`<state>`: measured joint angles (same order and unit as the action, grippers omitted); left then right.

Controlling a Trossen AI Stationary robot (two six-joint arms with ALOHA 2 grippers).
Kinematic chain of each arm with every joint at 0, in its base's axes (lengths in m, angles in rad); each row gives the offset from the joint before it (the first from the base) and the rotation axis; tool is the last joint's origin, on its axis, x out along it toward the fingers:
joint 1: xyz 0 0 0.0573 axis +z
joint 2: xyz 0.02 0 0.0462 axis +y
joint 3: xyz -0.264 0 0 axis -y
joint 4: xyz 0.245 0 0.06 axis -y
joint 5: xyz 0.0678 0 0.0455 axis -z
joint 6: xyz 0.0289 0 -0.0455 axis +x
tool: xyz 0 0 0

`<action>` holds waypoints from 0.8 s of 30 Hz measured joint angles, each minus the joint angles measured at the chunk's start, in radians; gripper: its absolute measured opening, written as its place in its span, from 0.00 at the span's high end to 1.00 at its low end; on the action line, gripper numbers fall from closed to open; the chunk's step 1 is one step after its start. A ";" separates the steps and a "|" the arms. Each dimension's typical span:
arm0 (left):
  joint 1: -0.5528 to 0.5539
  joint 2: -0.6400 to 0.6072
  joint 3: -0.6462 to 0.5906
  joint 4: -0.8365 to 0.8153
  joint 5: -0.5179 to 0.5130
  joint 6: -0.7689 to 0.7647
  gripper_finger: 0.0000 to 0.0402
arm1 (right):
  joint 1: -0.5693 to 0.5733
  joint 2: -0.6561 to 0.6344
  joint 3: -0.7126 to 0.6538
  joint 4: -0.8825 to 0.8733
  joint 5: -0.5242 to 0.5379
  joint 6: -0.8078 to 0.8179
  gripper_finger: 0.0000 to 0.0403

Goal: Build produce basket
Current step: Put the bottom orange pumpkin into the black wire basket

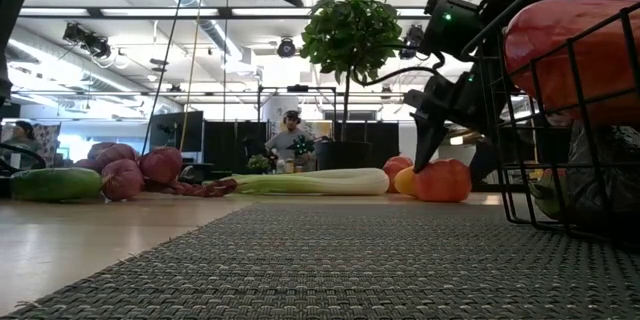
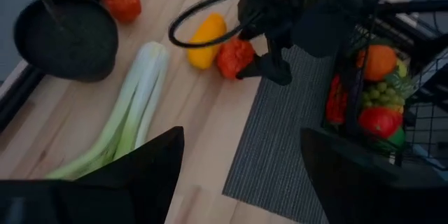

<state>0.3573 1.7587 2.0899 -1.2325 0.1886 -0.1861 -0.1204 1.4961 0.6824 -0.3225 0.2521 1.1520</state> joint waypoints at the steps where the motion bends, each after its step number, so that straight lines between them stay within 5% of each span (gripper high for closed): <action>1: 0.002 -0.006 0.000 -0.007 0.000 -0.001 0.28 | 0.000 -0.004 0.003 0.001 -0.005 0.003 0.05; 14: 0.014 -0.035 0.000 -0.047 -0.006 -0.078 0.28 | 0.059 -0.236 0.065 -0.118 -0.412 -0.065 0.12; 24: -0.044 -0.031 0.000 -0.012 -0.030 -0.201 0.28 | 0.207 -0.498 0.221 -0.479 -0.405 -0.112 0.12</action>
<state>0.3134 1.7275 2.0899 -1.2449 0.1587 -0.3873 0.0865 0.9982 0.9033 -0.8012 -0.1529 1.0404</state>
